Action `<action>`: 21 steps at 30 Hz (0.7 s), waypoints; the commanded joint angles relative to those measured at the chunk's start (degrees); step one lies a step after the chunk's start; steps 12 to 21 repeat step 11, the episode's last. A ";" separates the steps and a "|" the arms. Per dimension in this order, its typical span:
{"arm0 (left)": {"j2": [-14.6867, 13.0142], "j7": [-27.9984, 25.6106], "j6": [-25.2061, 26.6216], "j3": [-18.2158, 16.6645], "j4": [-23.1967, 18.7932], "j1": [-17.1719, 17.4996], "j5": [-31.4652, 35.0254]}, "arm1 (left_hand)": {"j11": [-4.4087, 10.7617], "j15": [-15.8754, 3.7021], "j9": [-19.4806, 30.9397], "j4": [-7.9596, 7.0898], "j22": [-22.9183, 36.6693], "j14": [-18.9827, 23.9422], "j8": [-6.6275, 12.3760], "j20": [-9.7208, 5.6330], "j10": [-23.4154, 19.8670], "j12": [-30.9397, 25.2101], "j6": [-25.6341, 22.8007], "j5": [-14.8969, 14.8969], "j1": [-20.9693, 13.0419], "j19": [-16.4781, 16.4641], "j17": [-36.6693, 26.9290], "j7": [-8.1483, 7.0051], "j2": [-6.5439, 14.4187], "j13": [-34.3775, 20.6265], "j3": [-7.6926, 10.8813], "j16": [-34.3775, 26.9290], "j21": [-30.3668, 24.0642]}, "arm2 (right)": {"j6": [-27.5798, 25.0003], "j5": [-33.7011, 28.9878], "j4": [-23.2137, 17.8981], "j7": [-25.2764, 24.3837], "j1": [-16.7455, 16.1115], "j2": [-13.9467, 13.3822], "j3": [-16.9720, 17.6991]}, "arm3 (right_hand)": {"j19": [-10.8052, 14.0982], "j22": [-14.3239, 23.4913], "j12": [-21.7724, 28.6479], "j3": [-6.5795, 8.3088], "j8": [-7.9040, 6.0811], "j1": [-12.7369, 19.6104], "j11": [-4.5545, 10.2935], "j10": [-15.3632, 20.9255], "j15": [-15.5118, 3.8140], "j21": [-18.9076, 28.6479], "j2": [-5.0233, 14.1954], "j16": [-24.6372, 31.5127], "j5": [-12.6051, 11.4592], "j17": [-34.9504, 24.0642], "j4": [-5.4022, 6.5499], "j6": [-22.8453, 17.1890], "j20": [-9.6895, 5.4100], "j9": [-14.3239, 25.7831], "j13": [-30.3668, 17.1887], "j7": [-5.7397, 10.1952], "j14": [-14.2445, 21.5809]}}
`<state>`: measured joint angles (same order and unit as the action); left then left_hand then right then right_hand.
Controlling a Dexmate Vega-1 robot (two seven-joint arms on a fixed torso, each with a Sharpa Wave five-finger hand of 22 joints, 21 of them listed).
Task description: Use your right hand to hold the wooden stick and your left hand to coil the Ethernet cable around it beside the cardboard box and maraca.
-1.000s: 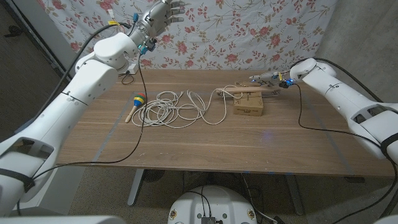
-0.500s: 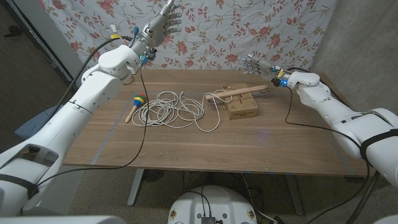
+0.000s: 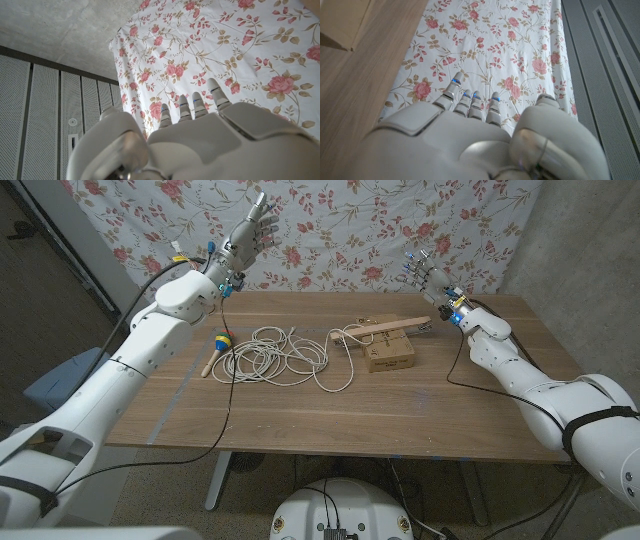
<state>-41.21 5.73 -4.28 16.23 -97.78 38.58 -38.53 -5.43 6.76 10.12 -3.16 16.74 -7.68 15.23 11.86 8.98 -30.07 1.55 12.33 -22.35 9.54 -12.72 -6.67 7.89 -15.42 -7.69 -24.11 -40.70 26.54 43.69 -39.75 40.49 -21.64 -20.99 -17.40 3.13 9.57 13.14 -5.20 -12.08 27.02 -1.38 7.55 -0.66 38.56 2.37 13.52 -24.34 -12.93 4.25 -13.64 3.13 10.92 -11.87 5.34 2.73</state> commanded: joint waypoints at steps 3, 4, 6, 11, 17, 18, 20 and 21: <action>1.96 -0.59 -2.19 -1.29 4.00 4.03 -3.44 | 0.36 -0.06 0.10 -0.10 -0.53 -1.33 -0.42 0.25 0.49 0.57 -0.21 0.31 -0.32 5.84 0.47 -0.81 0.41 0.55 0.54 0.82 0.81 | -2.19 4.62 -11.10 -9.50 -7.67 -1.79 3.05 | -1.50 0.20 0.54 -0.64 -0.79 -0.18 2.21 3.22 -2.49 -2.14 0.46 -0.01 1.42 1.05 0.07 -3.68 2.26 0.02 0.23 0.51 2.37; 2.01 -0.62 -2.11 -1.30 4.34 4.20 -3.62 | 0.30 -0.03 0.10 -0.12 -0.62 -1.51 -0.50 0.26 0.57 0.69 -0.22 0.32 -0.32 6.02 0.55 -0.79 0.47 0.64 0.58 0.96 0.93 | -2.22 4.42 -11.95 -10.77 -8.17 -1.95 3.07 | -2.02 0.21 0.55 -0.75 -0.72 -0.27 1.13 3.63 -2.65 -2.64 0.46 -0.15 1.67 1.24 0.10 -3.93 2.23 0.01 0.27 0.39 2.39; 2.15 -1.12 -1.76 -1.37 4.88 4.60 -3.99 | 0.46 -0.01 0.10 -0.17 -0.86 -1.82 -0.72 0.27 0.84 1.01 -0.17 0.34 -0.30 6.34 0.75 -0.92 0.60 0.88 0.68 1.26 1.18 | -1.89 4.13 -12.76 -12.26 -8.72 -2.01 3.03 | -1.99 0.22 0.56 -0.77 -0.77 -0.27 1.24 3.84 -2.80 -2.78 0.50 -0.22 1.79 1.34 0.10 -4.28 2.17 0.00 0.29 0.07 2.43; 3.20 -1.06 -0.93 -1.63 6.96 5.18 -6.31 | 0.01 0.59 0.09 -0.33 -1.43 -2.52 -1.42 0.28 1.20 1.68 0.33 0.40 -0.19 7.15 1.19 -0.93 0.85 1.47 0.89 2.00 1.81 | -1.22 3.72 -13.17 -13.71 -9.07 -1.50 2.49 | -1.50 0.23 0.30 -0.79 -0.56 -0.19 1.45 3.58 -3.06 -2.91 0.59 -0.32 2.00 1.52 0.05 -4.17 2.13 0.00 0.33 -0.09 2.58; 3.20 -1.06 -0.93 -1.63 6.96 5.18 -6.31 | 0.01 0.59 0.09 -0.33 -1.43 -2.52 -1.42 0.28 1.20 1.68 0.33 0.40 -0.19 7.15 1.19 -0.93 0.85 1.47 0.89 2.00 1.81 | -1.22 3.72 -13.17 -13.71 -9.07 -1.50 2.49 | -1.50 0.23 0.30 -0.79 -0.56 -0.19 1.45 3.58 -3.06 -2.91 0.59 -0.32 2.00 1.52 0.05 -4.17 2.13 0.00 0.33 -0.09 2.58; 3.20 -1.06 -0.93 -1.63 6.96 5.18 -6.31 | 0.01 0.59 0.09 -0.33 -1.43 -2.52 -1.42 0.28 1.20 1.68 0.33 0.40 -0.19 7.15 1.19 -0.93 0.85 1.47 0.89 2.00 1.81 | -1.22 3.72 -13.17 -13.71 -9.07 -1.50 2.49 | -1.50 0.23 0.30 -0.79 -0.56 -0.19 1.45 3.58 -3.06 -2.91 0.59 -0.32 2.00 1.52 0.05 -4.17 2.13 0.00 0.33 -0.09 2.58; 3.20 -1.06 -0.93 -1.63 6.96 5.18 -6.31 | 0.01 0.59 0.09 -0.33 -1.43 -2.52 -1.42 0.28 1.20 1.68 0.33 0.40 -0.19 7.15 1.19 -0.93 0.85 1.47 0.89 2.00 1.81 | -1.22 3.72 -13.17 -13.71 -9.07 -1.50 2.49 | -1.50 0.23 0.30 -0.79 -0.56 -0.19 1.45 3.58 -3.06 -2.91 0.59 -0.32 2.00 1.52 0.05 -4.17 2.13 0.00 0.33 -0.09 2.58; 3.20 -1.06 -0.93 -1.63 6.96 5.18 -6.31 | 0.01 0.59 0.09 -0.33 -1.43 -2.52 -1.42 0.28 1.20 1.68 0.33 0.40 -0.19 7.15 1.19 -0.93 0.85 1.47 0.89 2.00 1.81 | -1.22 3.72 -13.17 -13.71 -9.07 -1.50 2.49 | -1.50 0.23 0.30 -0.79 -0.56 -0.19 1.45 3.58 -3.06 -2.91 0.59 -0.32 2.00 1.52 0.05 -4.17 2.13 0.00 0.33 -0.09 2.58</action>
